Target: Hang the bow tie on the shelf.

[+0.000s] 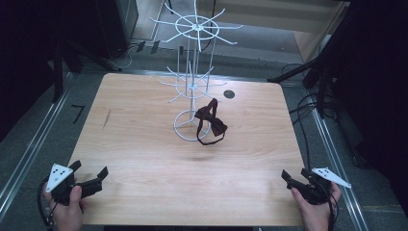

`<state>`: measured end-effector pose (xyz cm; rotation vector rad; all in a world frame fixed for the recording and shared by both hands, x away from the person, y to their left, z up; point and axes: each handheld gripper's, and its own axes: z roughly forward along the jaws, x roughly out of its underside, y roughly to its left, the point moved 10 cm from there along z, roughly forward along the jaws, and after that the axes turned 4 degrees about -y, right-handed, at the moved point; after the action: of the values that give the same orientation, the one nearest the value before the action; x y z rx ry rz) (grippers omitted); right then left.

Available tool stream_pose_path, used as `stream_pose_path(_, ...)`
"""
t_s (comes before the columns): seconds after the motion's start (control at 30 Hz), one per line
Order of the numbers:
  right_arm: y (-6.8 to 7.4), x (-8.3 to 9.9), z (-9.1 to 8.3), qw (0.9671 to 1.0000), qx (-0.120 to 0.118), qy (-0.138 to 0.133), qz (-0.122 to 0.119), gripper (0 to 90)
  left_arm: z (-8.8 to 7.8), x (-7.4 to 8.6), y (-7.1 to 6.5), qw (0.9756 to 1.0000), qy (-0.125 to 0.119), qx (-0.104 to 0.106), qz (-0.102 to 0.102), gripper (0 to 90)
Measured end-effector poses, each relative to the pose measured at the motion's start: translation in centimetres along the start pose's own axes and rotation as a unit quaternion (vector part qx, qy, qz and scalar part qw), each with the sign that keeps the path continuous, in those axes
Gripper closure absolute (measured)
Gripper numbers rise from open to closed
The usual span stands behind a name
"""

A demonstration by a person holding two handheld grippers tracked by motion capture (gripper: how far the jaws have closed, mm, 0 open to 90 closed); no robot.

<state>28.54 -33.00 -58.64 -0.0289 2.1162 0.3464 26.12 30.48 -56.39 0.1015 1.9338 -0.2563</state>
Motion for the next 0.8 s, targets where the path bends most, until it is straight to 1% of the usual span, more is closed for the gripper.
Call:
stream_pose_path(0.07,-0.7,0.3,-0.2,1.0000,0.004,-0.001,0.000,15.7,0.0,0.0,0.0,1.0000,-0.001,0.000,0.000,0.0)
stream_pose_path(0.1,-0.9,0.5,-0.3,1.0000,0.005,0.001,0.005,15.6,0.0,0.0,0.0,1.0000,0.000,0.000,0.000,0.0)
stream_pose_path(0.13,-1.5,0.8,-0.5,0.9999,0.010,0.004,0.006,15.5,0.0,0.0,0.0,1.0000,0.000,0.000,0.000,0.0)
stream_pose_path(0.2,-1.7,0.9,-0.5,0.9999,0.011,0.005,0.008,15.5,0.0,0.0,0.0,1.0000,-0.001,0.000,0.000,0.0)
stream_pose_path(0.23,-2.1,1.0,-0.6,0.9999,0.014,0.004,0.007,15.5,0.0,0.0,0.0,1.0000,0.000,0.000,0.000,0.0)
stream_pose_path(0.27,-2.7,1.2,-0.8,0.9997,0.019,0.003,0.011,15.5,0.0,0.0,0.0,1.0000,0.000,0.000,0.000,0.0)
stream_pose_path(0.3,-2.7,1.2,-0.8,0.9997,0.019,0.003,0.011,15.5,0.0,0.0,0.0,1.0000,0.000,0.000,0.000,0.0)
stream_pose_path(0.33,-2.8,1.3,-0.9,0.9996,0.021,0.005,0.017,15.5,0.0,0.0,0.0,1.0000,0.000,0.000,0.000,0.0)
stream_pose_path(0.37,-3.3,1.6,-1.1,0.9995,0.025,0.002,0.018,15.5,0.0,0.0,0.0,1.0000,0.000,0.000,0.000,0.0)
stream_pose_path(0.5,-3.7,1.9,-1.4,0.9994,0.027,0.001,0.023,15.5,0.0,0.0,0.0,1.0000,0.000,0.000,0.000,0.0)
stream_pose_path(0.53,-4.2,2.1,-1.5,0.9992,0.032,-0.004,0.023,15.5,0.0,0.0,0.0,1.0000,0.000,0.000,0.000,0.0)
stream_pose_path(0.57,-4.2,2.1,-1.5,0.9992,0.032,-0.004,0.023,15.5,0.0,0.0,0.0,1.0000,0.000,0.000,0.000,0.0)
stream_pose_path(0.6,-4.4,2.2,-1.6,0.9990,0.032,-0.007,0.030,15.5,0.0,0.0,0.0,1.0000,0.000,0.000,0.000,0.0)
stream_pose_path(0.67,-4.5,2.3,-1.6,0.9989,0.034,-0.009,0.033,15.6,0.0,0.0,0.0,1.0000,0.000,0.000,0.000,0.0)
stream_pose_path(0.73,-4.5,2.3,-1.8,0.9985,0.031,-0.014,0.043,15.8,0.0,0.0,0.0,1.0000,-0.001,0.000,0.000,0.0)
stream_pose_path(0.8,-4.6,2.3,-1.8,0.9984,0.029,-0.020,0.045,15.9,0.0,0.0,0.0,1.0000,-0.001,-0.001,0.001,0.0)
